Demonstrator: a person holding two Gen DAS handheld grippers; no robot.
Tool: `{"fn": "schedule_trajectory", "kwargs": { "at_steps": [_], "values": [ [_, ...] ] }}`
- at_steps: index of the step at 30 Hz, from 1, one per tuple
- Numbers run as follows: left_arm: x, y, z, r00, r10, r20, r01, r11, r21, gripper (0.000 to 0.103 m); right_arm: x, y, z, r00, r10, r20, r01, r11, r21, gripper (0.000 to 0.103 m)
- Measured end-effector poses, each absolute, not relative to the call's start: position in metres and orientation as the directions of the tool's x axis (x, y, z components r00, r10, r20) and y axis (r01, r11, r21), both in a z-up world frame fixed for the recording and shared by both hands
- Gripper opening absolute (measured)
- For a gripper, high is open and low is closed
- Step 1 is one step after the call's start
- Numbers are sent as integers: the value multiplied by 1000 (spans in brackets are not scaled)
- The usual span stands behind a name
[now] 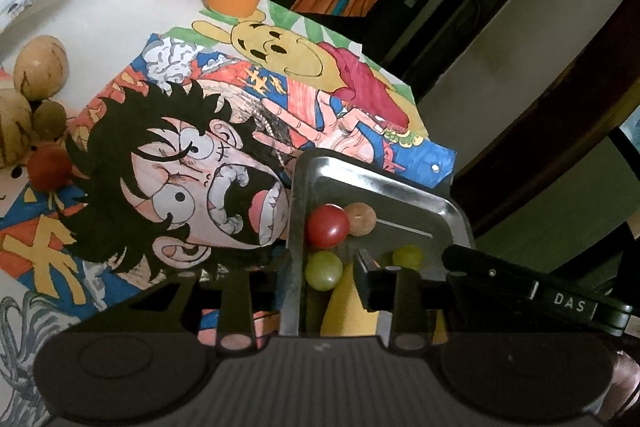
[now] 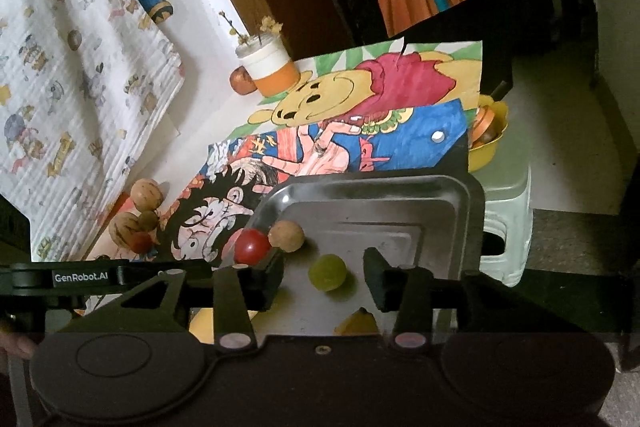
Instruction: Organize fruits
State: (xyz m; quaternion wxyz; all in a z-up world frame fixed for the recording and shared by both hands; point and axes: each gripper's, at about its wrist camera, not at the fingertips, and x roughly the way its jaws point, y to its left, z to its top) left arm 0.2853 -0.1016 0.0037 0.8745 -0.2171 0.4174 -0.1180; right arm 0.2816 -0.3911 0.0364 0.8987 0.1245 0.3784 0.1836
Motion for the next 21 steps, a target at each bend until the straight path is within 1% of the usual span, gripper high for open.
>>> {"fn": "schedule_trajectory", "kwargs": {
  "at_steps": [2,4,5,7,8,9,10,11,13,16,21],
  "values": [
    [281,-101,8,632,-383,-674,25,879,-477,45,275,-390,42,657,417,-628,-237,905,354,55],
    [275,-100,13,643,-373,-669,25,883,-468,57,266,-389,48,669,409,-621,-241,909,340,63],
    [271,-100,17,651,-366,-666,27,887,-461,60,261,-388,51,675,404,-617,-243,912,332,65],
    [263,-98,24,669,-352,-654,32,893,-448,71,250,-386,58,688,393,-610,-241,916,319,71],
    [259,-96,27,678,-346,-648,33,896,-444,75,244,-385,62,694,391,-604,-242,918,315,73],
    [255,-95,30,686,-341,-643,32,897,-441,82,239,-384,65,700,388,-599,-244,919,311,77],
    [250,-93,33,696,-332,-637,29,899,-437,87,232,-382,69,707,383,-594,-245,921,302,81],
    [246,-91,35,706,-322,-631,26,902,-432,88,226,-380,72,714,377,-591,-247,924,291,82],
    [237,-88,40,717,-311,-623,25,906,-423,96,214,-377,77,727,362,-584,-249,931,268,86],
    [221,-82,46,737,-294,-609,31,914,-404,101,194,-372,82,747,351,-564,-248,935,254,93],
    [192,-75,54,768,-242,-593,33,939,-341,103,159,-353,88,783,308,-540,-254,951,175,100]
  ]
}}
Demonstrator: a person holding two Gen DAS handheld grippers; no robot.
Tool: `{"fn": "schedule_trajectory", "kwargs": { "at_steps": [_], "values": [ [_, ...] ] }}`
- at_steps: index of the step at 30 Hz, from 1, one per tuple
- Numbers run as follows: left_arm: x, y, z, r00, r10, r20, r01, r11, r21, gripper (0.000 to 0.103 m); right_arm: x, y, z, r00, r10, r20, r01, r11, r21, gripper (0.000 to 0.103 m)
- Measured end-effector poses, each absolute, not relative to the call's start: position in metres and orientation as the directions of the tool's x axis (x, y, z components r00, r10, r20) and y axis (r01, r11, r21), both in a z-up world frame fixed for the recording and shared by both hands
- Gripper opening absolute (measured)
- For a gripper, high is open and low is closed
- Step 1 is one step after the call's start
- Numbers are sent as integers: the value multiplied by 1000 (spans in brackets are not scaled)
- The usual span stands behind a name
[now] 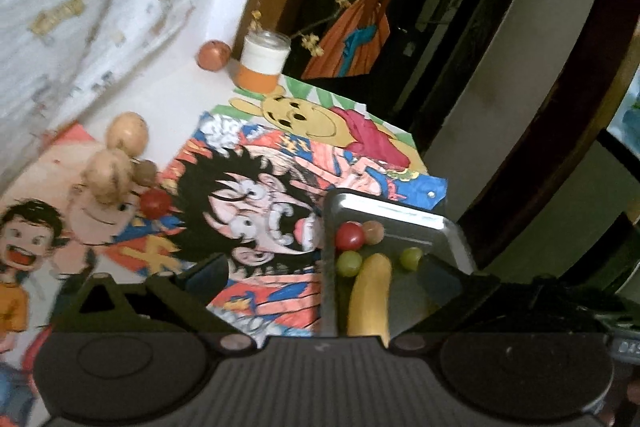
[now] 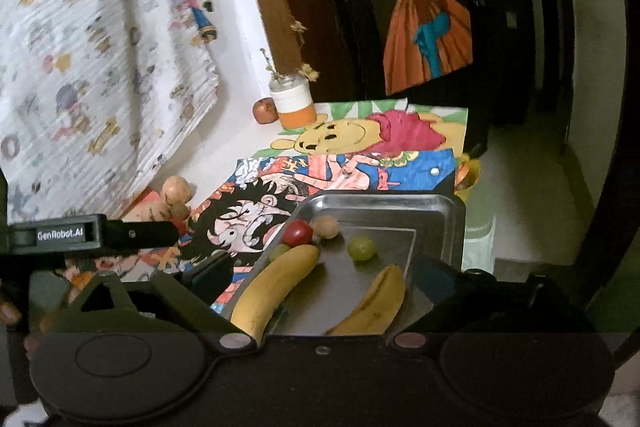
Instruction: Organize fruits
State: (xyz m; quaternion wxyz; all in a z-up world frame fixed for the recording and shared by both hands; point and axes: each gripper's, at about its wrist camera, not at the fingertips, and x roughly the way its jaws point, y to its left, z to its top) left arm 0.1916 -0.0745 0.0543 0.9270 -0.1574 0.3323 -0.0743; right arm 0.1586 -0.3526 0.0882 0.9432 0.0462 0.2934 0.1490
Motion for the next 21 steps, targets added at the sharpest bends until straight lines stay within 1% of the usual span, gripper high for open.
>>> {"fn": "schedule_trajectory", "kwargs": {
  "at_steps": [4,9,21],
  "values": [
    [165,-70,59,796,-194,-574,37,961,-274,103,131,-339,89,799,315,-513,-272,949,160,102],
    [130,-61,59,820,-157,-550,34,973,-227,103,100,-326,85,803,345,-486,-276,938,209,102],
    [78,-29,34,803,-80,-591,-29,985,-173,103,40,-290,60,822,259,-507,-200,965,170,102]
  ]
}}
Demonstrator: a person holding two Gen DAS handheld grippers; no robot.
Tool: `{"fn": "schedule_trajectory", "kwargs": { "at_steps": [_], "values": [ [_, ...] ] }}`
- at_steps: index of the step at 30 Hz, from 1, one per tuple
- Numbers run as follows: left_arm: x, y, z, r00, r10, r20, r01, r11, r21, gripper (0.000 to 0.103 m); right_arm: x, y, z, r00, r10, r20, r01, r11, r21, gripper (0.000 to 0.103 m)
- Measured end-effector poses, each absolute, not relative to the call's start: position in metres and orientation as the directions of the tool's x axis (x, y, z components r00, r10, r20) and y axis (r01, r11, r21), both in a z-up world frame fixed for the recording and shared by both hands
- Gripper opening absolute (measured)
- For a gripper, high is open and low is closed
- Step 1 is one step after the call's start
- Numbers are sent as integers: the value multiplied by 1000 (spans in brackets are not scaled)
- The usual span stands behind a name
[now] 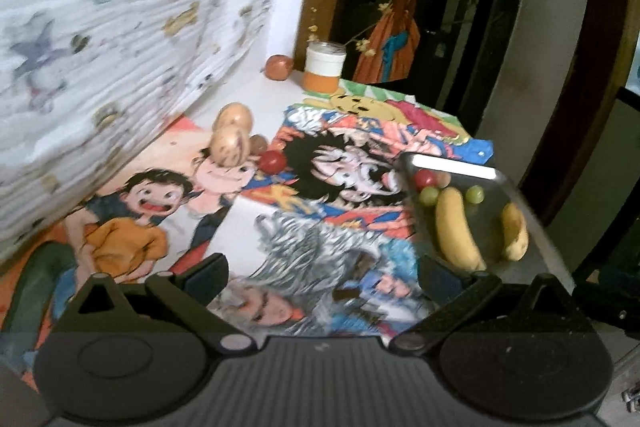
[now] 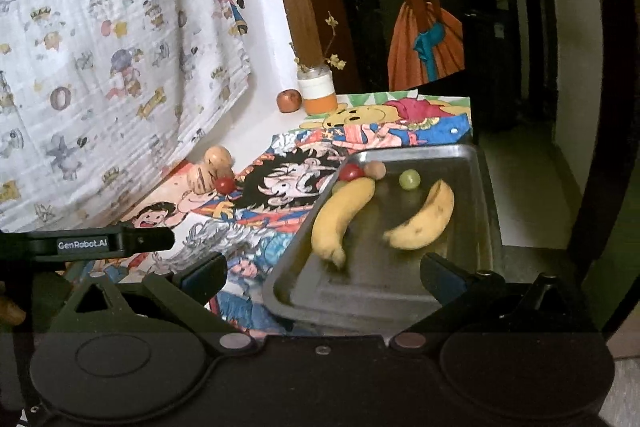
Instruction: Organize fruits
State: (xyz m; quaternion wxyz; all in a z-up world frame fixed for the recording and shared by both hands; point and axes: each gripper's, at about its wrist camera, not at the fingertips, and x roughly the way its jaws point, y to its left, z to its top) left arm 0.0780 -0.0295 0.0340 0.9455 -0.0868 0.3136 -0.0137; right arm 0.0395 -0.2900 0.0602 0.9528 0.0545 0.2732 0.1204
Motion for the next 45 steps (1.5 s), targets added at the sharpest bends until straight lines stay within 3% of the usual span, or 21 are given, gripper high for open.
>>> {"fn": "schedule_trajectory", "kwargs": {
  "at_steps": [6,17,31,45],
  "values": [
    [59,-19,24,798,-114,-592,-8,980,-199,103,26,-276,44,807,215,-550,-178,977,120,102],
    [49,-17,9,783,-72,-618,-9,992,-128,103,26,-272,23,759,190,-623,-142,982,126,102],
    [56,-8,7,766,-53,-640,-39,991,-129,103,40,-259,29,747,193,-636,-180,980,86,102],
    [67,51,9,755,60,-653,-201,969,-144,103,71,-235,37,735,232,-637,-239,968,77,102]
  ]
}}
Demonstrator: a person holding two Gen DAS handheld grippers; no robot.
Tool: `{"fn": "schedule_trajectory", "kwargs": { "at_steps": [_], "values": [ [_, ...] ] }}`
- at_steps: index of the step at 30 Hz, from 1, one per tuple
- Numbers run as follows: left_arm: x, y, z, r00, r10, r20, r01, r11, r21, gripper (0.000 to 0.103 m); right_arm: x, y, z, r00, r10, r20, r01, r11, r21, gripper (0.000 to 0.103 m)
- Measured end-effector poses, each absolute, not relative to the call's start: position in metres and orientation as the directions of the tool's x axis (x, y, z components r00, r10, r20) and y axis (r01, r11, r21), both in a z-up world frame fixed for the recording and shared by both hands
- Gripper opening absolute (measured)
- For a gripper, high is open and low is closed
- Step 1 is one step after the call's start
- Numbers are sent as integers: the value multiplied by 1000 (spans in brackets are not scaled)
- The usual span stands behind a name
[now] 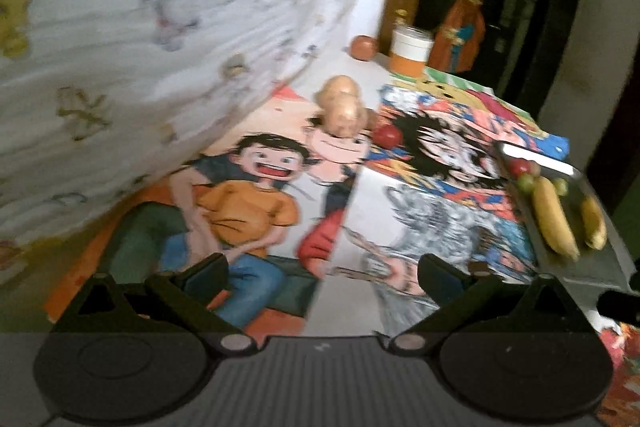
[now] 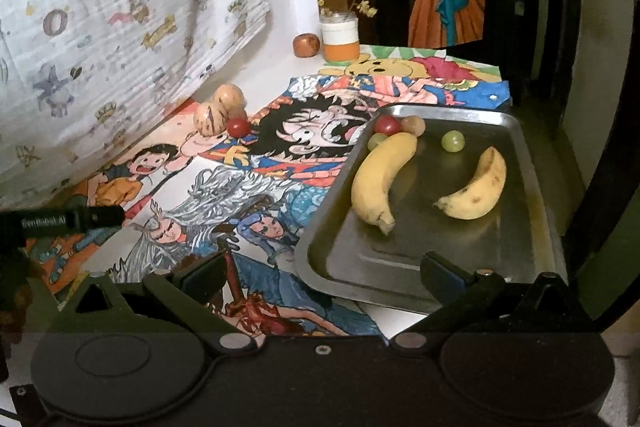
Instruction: Organize fruits
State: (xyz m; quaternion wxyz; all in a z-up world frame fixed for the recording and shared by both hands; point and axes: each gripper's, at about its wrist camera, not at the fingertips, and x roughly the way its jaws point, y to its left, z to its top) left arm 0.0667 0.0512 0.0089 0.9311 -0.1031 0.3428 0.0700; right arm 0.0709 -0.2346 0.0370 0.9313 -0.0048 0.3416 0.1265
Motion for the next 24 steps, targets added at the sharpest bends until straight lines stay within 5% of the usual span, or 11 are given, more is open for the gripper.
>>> {"fn": "schedule_trajectory", "kwargs": {
  "at_steps": [24],
  "values": [
    [115,88,13,789,75,-610,-213,965,-156,103,114,-179,62,734,336,-590,-574,772,-274,102]
  ]
}}
